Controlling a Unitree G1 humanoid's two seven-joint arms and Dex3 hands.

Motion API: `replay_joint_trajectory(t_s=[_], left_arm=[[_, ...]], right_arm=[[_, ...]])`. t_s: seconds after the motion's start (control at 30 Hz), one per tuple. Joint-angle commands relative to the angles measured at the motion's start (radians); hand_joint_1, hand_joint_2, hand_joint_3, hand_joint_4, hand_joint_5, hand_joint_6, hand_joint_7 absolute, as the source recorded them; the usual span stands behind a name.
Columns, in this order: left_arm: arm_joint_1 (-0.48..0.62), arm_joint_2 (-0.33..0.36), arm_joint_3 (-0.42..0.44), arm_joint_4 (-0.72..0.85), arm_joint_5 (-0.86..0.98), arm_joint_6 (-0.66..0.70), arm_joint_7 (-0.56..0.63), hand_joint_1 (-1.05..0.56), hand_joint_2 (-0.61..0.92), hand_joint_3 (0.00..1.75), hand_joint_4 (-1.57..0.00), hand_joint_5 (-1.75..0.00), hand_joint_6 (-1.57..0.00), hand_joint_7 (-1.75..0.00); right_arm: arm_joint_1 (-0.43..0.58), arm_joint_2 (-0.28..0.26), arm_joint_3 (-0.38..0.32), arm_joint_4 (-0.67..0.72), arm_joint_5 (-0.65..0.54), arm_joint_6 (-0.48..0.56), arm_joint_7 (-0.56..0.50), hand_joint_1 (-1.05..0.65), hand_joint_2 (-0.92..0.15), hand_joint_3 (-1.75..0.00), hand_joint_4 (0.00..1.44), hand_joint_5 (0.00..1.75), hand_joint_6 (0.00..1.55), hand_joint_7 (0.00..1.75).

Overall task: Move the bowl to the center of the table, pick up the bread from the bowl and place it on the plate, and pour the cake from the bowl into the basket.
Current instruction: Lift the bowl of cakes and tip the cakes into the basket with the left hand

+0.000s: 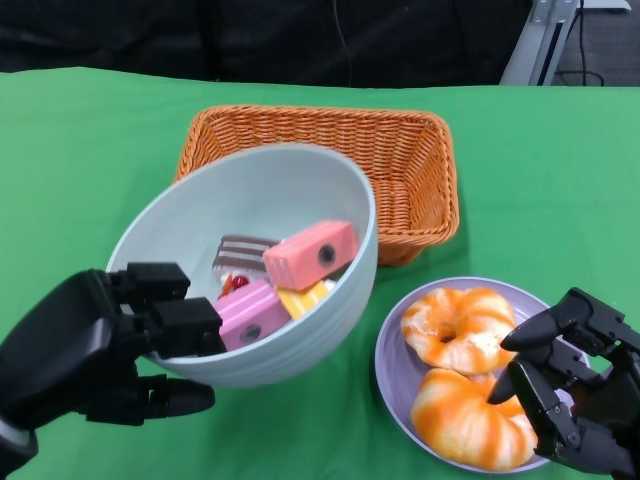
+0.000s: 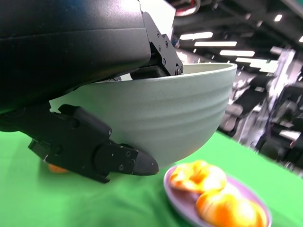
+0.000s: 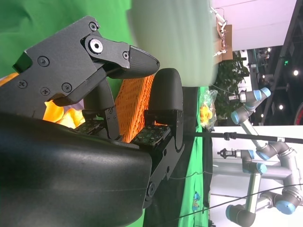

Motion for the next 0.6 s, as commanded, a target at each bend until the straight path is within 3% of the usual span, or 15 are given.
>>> replay_joint_trajectory(t_s=[0.03,0.23,0.33,0.47,0.6], left_arm=[[-0.072,-0.023,-0.01,-0.012,-0.061,0.035,-0.053,-0.2,0.59,0.88,-0.71,-1.75,-0.75,-1.26],[-0.212,-0.08,-0.06,0.042,-0.125,0.143,-0.19,-0.18,0.75,0.66,-0.65,-1.73,-0.64,-1.37],[-0.284,-0.118,-0.074,0.112,-0.132,0.189,-0.233,-0.17,0.77,0.58,-0.65,-1.71,-0.64,-1.34],[-0.371,-0.168,-0.077,0.216,-0.116,0.203,-0.239,-0.2,0.83,0.49,-0.71,-1.62,-0.71,-1.18],[-0.429,-0.203,-0.076,0.283,-0.114,0.214,-0.24,-0.21,0.87,0.46,-0.7,-1.64,-0.71,-1.16]], right_arm=[[-0.004,-0.003,0.003,0.007,-0.001,0.014,0.001,-0.23,-0.54,-0.9,0.6,1.58,0.6,1.26],[0.002,-0.008,0.022,0.014,-0.036,0.009,0.007,-0.22,-0.55,-0.9,0.62,1.6,0.61,1.3],[0.009,-0.019,0.035,0.005,-0.027,0.032,0.025,-0.23,-0.55,-0.91,0.62,1.65,0.59,1.37],[0.014,-0.025,0.044,-0.003,-0.033,0.048,0.037,-0.25,-0.48,-1.06,0.66,1.74,0.58,1.49],[0.013,-0.03,0.047,0.002,-0.037,0.047,0.049,-0.24,-0.48,-1.09,0.67,1.75,0.58,1.52]])
